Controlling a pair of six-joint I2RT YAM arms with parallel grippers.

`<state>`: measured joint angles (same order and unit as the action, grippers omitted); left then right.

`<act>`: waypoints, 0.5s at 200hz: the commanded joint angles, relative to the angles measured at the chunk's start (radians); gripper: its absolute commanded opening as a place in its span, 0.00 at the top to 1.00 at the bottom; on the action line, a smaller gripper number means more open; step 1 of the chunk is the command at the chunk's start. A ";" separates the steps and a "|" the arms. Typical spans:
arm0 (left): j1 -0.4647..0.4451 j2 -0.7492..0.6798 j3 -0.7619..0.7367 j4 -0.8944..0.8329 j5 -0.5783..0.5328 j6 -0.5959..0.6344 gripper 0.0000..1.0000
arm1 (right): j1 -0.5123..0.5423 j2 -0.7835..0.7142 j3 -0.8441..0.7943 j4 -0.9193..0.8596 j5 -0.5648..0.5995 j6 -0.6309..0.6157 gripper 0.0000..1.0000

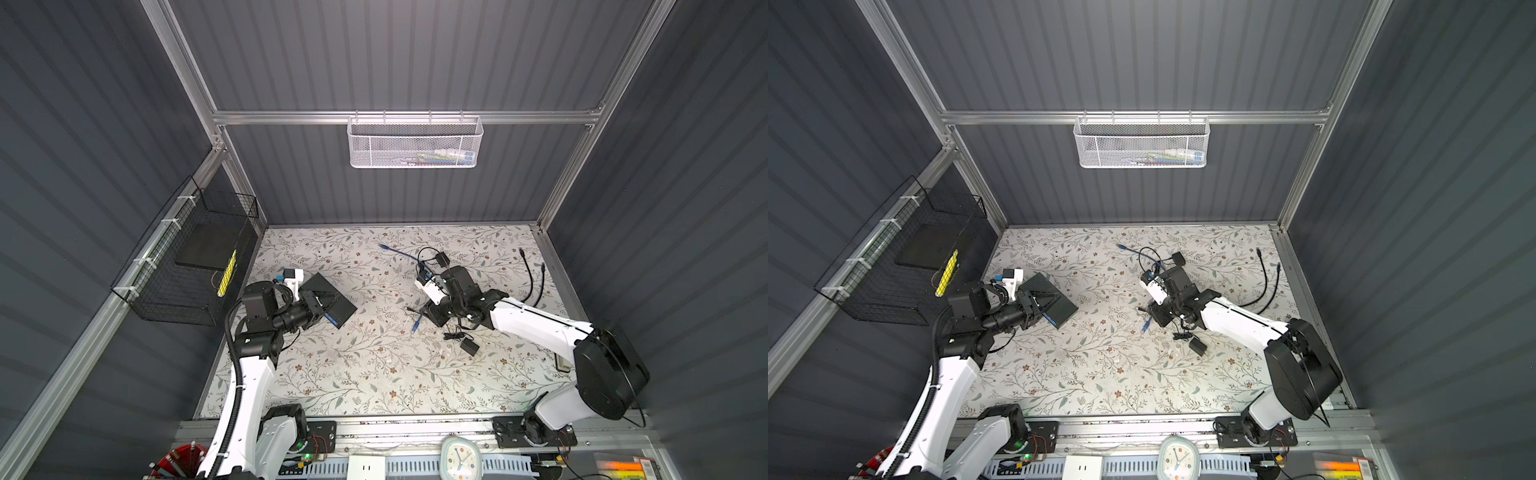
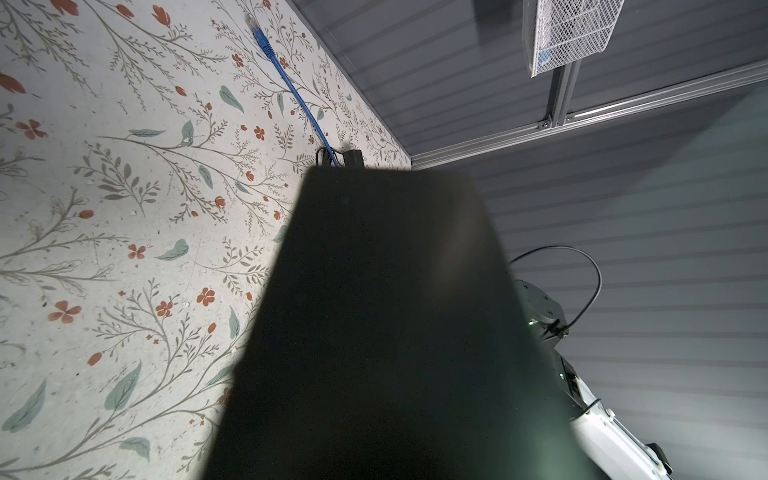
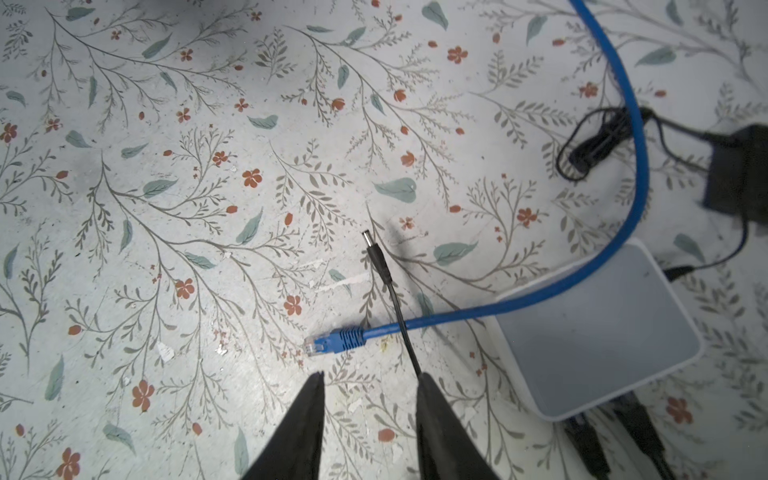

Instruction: Insert the plug into the switch port

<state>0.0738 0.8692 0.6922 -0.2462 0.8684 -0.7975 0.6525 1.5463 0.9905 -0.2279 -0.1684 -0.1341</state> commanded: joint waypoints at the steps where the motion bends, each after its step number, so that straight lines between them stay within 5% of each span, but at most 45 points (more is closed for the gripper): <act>1: 0.007 -0.027 -0.008 0.007 0.020 0.007 0.88 | 0.019 0.065 0.063 -0.081 0.035 -0.109 0.61; 100: 0.007 -0.030 0.003 -0.023 0.020 0.022 0.88 | 0.035 0.247 0.149 -0.039 0.044 -0.217 0.60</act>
<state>0.0738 0.8505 0.6785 -0.2684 0.8684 -0.7963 0.6830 1.7691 1.1015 -0.2665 -0.1307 -0.3229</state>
